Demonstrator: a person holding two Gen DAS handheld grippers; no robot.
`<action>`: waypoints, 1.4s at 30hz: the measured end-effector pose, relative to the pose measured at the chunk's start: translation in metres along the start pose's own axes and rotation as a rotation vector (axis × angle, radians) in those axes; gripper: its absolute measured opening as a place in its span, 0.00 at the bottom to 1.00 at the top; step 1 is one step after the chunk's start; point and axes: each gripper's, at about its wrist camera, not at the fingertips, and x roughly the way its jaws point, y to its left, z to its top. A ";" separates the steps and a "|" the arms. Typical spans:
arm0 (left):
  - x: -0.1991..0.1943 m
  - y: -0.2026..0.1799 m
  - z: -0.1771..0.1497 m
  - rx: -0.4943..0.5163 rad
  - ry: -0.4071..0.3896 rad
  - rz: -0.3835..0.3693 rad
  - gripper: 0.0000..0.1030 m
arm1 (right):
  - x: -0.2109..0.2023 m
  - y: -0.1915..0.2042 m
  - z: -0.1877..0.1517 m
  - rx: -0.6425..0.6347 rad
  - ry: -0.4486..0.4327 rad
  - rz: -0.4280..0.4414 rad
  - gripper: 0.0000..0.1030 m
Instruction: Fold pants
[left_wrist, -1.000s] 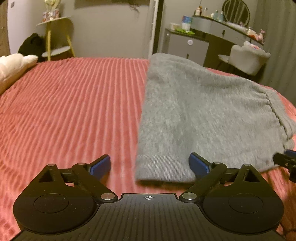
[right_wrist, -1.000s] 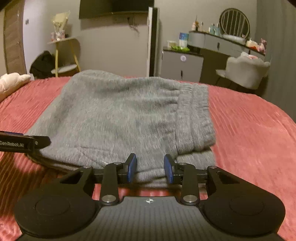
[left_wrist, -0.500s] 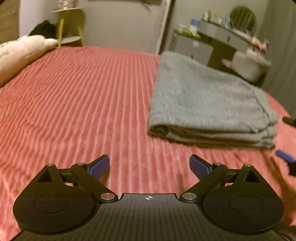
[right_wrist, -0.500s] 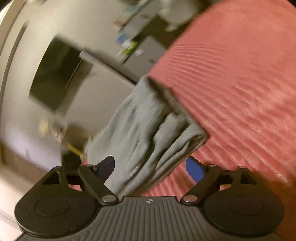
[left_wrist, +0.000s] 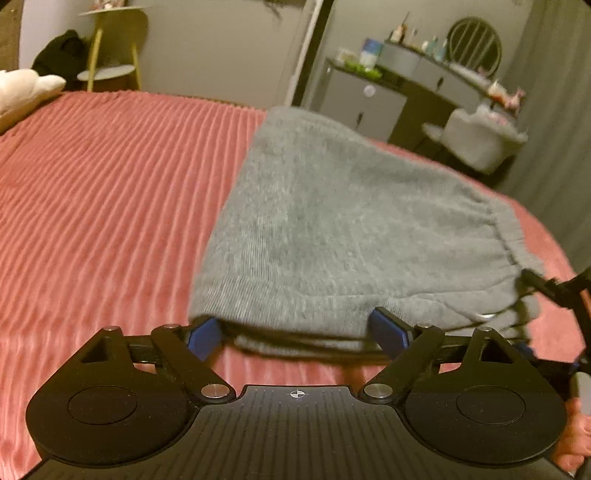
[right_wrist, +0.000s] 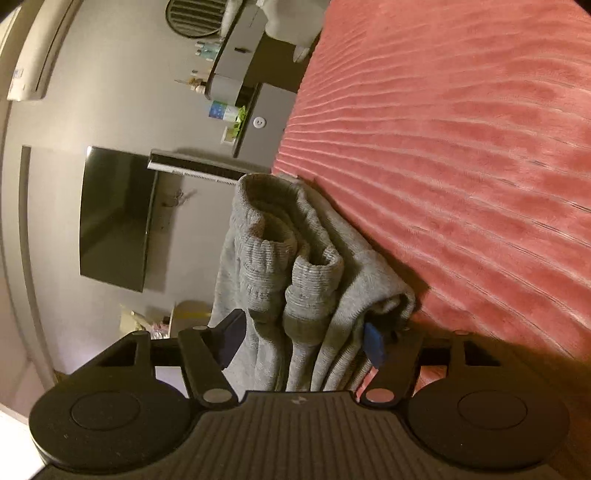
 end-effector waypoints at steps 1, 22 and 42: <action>0.003 0.001 0.001 -0.008 0.005 0.001 0.88 | 0.003 0.003 0.000 -0.026 0.003 -0.009 0.70; -0.009 0.020 0.007 0.010 0.071 -0.011 0.77 | -0.008 0.052 -0.025 -0.490 -0.047 -0.261 0.55; -0.102 0.008 -0.058 0.307 -0.070 0.195 0.99 | -0.066 0.133 -0.178 -1.158 0.169 -0.745 0.96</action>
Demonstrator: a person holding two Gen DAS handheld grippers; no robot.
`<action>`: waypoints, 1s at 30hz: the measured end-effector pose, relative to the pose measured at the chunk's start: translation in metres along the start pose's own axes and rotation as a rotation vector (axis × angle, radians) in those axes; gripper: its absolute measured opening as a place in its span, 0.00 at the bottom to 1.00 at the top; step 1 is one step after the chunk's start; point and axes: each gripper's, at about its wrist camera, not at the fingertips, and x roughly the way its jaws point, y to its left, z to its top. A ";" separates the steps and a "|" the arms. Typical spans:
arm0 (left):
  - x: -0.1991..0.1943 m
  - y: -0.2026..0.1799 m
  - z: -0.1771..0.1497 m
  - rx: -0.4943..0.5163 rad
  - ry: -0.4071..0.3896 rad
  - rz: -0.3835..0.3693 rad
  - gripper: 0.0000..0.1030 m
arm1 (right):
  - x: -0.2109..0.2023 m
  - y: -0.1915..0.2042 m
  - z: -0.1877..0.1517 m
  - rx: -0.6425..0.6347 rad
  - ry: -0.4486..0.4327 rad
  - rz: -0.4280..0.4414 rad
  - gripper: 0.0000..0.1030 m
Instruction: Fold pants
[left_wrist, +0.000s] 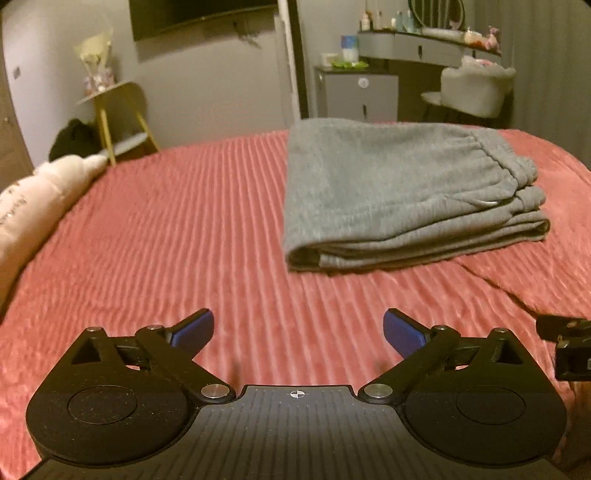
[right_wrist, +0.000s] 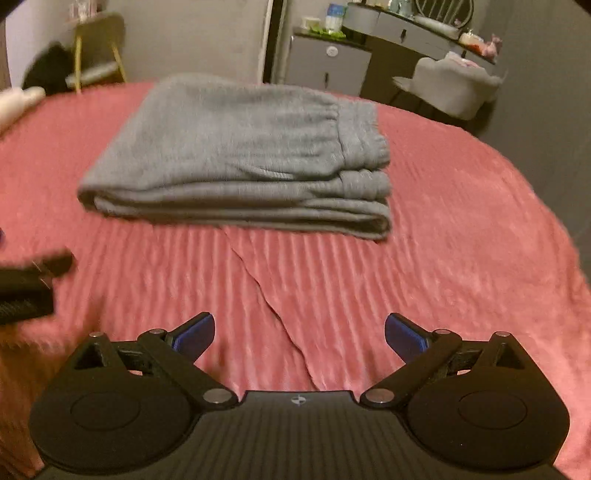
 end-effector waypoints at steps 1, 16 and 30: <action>-0.001 0.000 0.000 0.000 0.003 -0.007 0.99 | -0.007 0.001 -0.002 0.007 -0.029 0.017 0.96; 0.005 -0.010 -0.001 0.000 0.045 -0.075 0.99 | -0.005 -0.005 0.002 0.150 -0.060 0.069 0.96; 0.018 -0.002 -0.001 -0.042 0.127 -0.082 0.99 | 0.001 0.006 0.000 0.088 -0.073 0.038 0.96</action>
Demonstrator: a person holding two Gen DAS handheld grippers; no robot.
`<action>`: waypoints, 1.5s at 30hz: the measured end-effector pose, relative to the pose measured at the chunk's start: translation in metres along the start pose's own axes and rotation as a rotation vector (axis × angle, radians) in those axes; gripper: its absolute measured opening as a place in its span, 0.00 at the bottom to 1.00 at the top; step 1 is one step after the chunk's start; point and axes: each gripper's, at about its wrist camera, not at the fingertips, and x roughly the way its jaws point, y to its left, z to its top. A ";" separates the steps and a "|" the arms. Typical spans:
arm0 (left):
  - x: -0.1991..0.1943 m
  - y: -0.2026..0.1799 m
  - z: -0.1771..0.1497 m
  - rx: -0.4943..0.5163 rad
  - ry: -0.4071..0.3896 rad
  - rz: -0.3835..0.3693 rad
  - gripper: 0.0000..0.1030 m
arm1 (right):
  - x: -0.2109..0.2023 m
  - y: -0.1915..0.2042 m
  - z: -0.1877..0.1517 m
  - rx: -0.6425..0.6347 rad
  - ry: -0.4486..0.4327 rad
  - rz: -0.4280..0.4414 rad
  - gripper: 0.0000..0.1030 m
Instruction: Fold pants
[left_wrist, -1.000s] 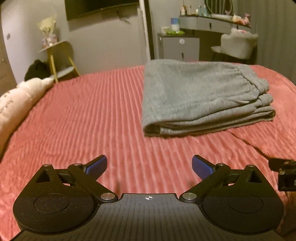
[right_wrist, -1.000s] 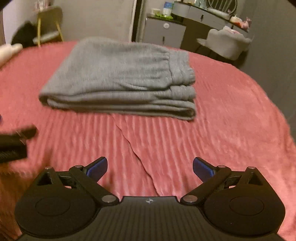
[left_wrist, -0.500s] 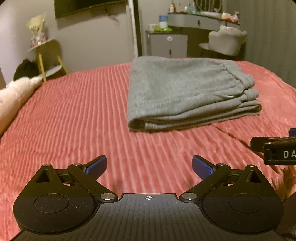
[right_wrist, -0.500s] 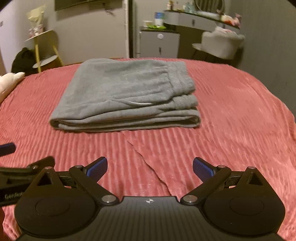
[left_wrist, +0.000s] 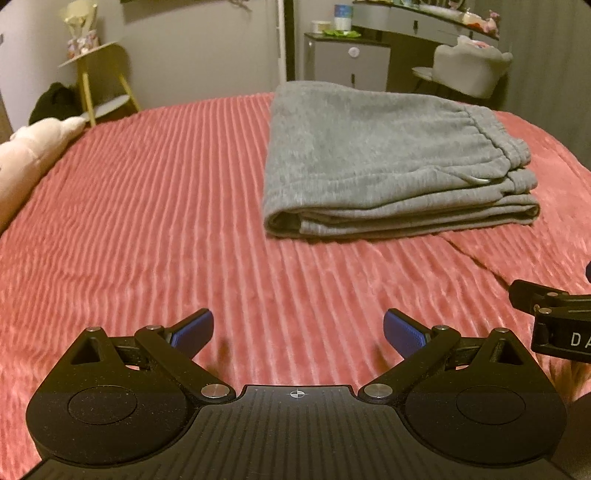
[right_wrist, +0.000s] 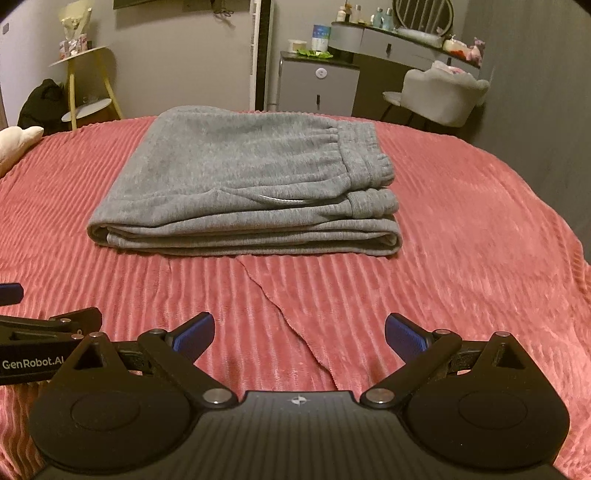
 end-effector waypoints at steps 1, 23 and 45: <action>0.000 0.000 0.000 -0.001 0.000 0.001 0.99 | 0.000 0.000 0.000 0.000 0.000 0.000 0.96; 0.002 -0.002 -0.001 -0.002 0.020 -0.006 0.99 | -0.002 -0.002 0.000 0.018 -0.010 0.008 0.96; 0.005 -0.001 -0.002 0.000 0.030 -0.007 0.99 | -0.002 -0.006 0.000 0.042 -0.006 0.021 0.96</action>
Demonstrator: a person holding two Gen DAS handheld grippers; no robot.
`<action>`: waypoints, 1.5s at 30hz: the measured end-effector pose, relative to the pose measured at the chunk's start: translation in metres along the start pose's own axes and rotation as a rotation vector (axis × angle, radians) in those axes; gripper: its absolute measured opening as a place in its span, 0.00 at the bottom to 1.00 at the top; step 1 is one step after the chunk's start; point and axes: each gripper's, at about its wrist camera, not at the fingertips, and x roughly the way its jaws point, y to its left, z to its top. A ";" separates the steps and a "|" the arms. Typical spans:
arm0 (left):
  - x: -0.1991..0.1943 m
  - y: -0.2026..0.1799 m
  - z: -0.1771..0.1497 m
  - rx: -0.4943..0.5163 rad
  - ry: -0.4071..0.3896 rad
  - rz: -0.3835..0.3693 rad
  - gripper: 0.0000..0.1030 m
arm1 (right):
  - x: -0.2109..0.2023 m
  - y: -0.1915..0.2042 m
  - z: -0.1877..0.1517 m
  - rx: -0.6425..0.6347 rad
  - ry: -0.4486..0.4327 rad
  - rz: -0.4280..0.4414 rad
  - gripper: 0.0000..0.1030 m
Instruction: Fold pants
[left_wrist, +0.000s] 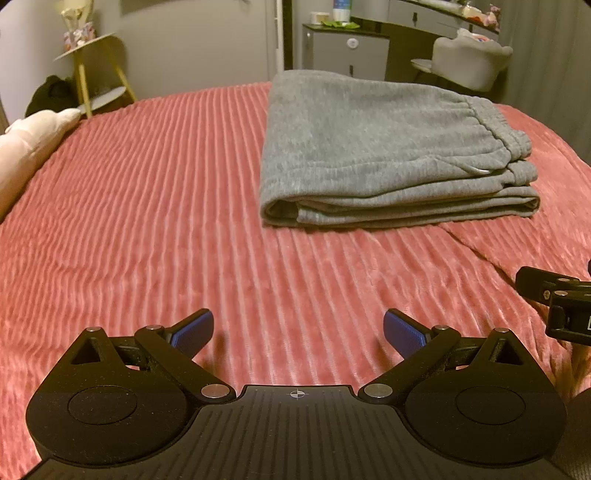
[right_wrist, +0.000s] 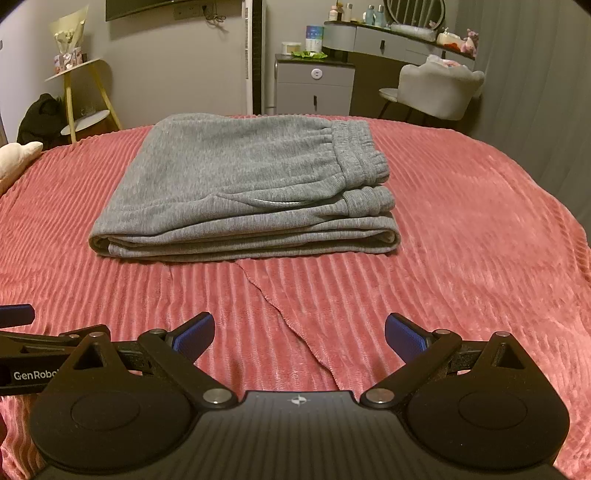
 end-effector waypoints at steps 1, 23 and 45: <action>0.000 0.000 0.000 -0.001 0.001 0.000 0.99 | 0.000 0.000 0.000 0.001 0.001 0.001 0.96; 0.002 0.001 0.000 -0.005 0.010 0.000 0.99 | 0.001 -0.001 0.000 0.003 0.002 0.003 0.96; 0.002 0.002 0.000 -0.007 0.010 -0.007 0.99 | 0.001 -0.002 0.000 0.005 0.002 0.004 0.96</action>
